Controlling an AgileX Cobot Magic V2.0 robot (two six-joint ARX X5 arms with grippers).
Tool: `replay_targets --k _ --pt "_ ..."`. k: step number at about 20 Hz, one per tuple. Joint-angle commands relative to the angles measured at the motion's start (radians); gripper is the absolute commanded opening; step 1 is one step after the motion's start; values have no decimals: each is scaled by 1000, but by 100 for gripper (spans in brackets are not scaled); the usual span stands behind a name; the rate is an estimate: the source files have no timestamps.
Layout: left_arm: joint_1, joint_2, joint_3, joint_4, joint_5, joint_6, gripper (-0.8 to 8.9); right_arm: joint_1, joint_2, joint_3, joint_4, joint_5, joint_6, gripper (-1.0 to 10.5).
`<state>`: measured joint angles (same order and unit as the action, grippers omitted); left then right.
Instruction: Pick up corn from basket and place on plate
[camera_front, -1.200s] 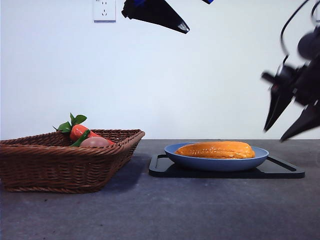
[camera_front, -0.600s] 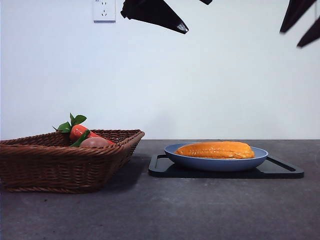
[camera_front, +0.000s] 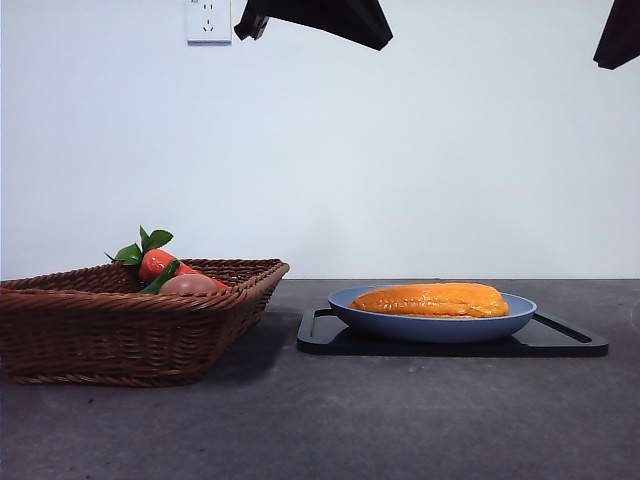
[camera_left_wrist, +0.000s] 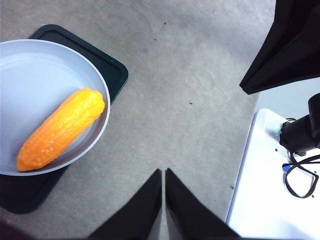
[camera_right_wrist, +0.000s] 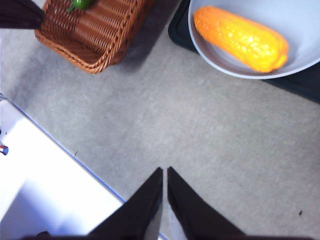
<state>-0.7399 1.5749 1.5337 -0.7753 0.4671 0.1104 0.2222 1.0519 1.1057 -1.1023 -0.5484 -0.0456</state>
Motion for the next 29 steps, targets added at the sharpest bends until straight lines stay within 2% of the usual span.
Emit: replay_targets --k 1,11,13,16,17,18,23,29 --pt "-6 0 21 11 0 9 7 5 6 11 17 -2 -14 2" --pt "-7 0 21 13 0 9 7 -3 6 11 18 -1 -14 2" --pt "5 0 21 49 -30 72 8 -3 6 11 18 -1 -14 2" --pt "43 -17 21 57 -30 34 8 -3 6 11 18 -1 -14 2" --pt "63 -38 21 59 -47 93 8 -3 5 11 18 -1 -14 2" --pt "86 -60 21 74 -53 103 8 -3 5 11 18 -1 -14 2" --pt "306 -309 -76 237 -53 146 8 -3 5 11 18 -1 -14 2" --pt "653 -709 -491 499 -55 61 8 -3 5 11 18 -1 -14 2"
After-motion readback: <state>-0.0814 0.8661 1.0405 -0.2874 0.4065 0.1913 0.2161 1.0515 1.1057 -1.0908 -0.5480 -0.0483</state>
